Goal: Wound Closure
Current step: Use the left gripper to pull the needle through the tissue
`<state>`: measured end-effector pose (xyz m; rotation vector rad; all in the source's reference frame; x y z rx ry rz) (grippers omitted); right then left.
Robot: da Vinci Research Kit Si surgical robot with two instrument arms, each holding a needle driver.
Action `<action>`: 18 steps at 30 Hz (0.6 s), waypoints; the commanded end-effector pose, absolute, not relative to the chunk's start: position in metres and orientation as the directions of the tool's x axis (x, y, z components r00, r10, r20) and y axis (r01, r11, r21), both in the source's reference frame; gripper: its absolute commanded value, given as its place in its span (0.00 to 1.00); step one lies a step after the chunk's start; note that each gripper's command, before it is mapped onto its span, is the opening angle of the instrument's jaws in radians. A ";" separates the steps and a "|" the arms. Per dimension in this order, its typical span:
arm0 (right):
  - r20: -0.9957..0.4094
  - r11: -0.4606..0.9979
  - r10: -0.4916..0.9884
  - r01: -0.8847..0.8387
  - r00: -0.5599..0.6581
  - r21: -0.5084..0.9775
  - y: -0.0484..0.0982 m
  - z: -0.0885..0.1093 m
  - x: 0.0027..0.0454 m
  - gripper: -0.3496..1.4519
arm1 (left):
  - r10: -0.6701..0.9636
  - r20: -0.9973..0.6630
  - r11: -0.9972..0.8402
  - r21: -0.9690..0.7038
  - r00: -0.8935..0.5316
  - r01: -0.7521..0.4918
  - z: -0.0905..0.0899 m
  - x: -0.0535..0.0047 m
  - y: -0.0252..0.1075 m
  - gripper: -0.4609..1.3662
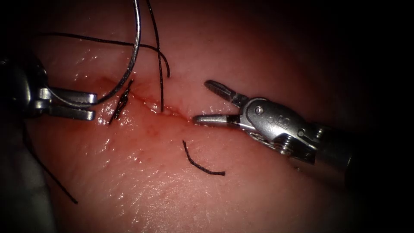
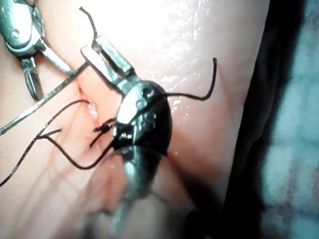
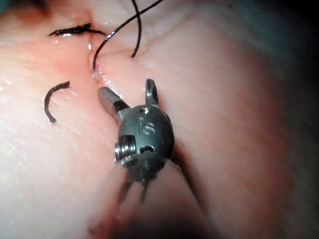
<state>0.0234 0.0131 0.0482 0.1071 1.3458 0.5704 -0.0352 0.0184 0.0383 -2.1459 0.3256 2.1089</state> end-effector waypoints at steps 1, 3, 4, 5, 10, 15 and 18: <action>-0.886 0.861 0.450 -0.318 0.110 0.397 0.013 0.048 0.0232 0.85 | -0.070 -0.998 -0.972 0.067 0.003 -0.226 0.039 -0.0354 0.018 0.06; -0.884 0.859 0.454 -0.316 0.110 0.402 0.014 0.047 0.0229 0.85 | -0.077 -0.997 -0.970 0.075 -0.001 -0.230 0.039 -0.0359 0.018 0.06; -0.883 0.858 0.456 -0.318 0.112 0.403 0.014 0.047 0.0227 0.86 | -0.079 -0.997 -0.970 0.078 -0.003 -0.231 0.039 -0.0361 0.017 0.06; -0.881 0.857 0.459 -0.319 0.115 0.405 0.014 0.047 0.0226 0.86 | -0.080 -0.997 -0.970 0.080 -0.008 -0.231 0.040 -0.0363 0.017 0.06; -0.873 0.850 0.473 -0.320 0.116 0.418 0.015 0.046 0.0220 0.88 | -0.090 -0.995 -0.968 0.096 -0.036 -0.231 0.040 -0.0369 0.017 0.06; -0.840 0.813 0.535 -0.329 0.095 0.480 0.015 0.045 0.0217 0.85 | -0.115 -0.990 -0.965 0.130 -0.077 -0.230 0.041 -0.0371 0.016 0.06; -0.800 0.768 0.596 -0.339 0.071 0.543 0.015 0.045 0.0217 0.83 | -0.132 -0.986 -0.962 0.153 -0.103 -0.227 0.041 -0.0371 0.016 0.06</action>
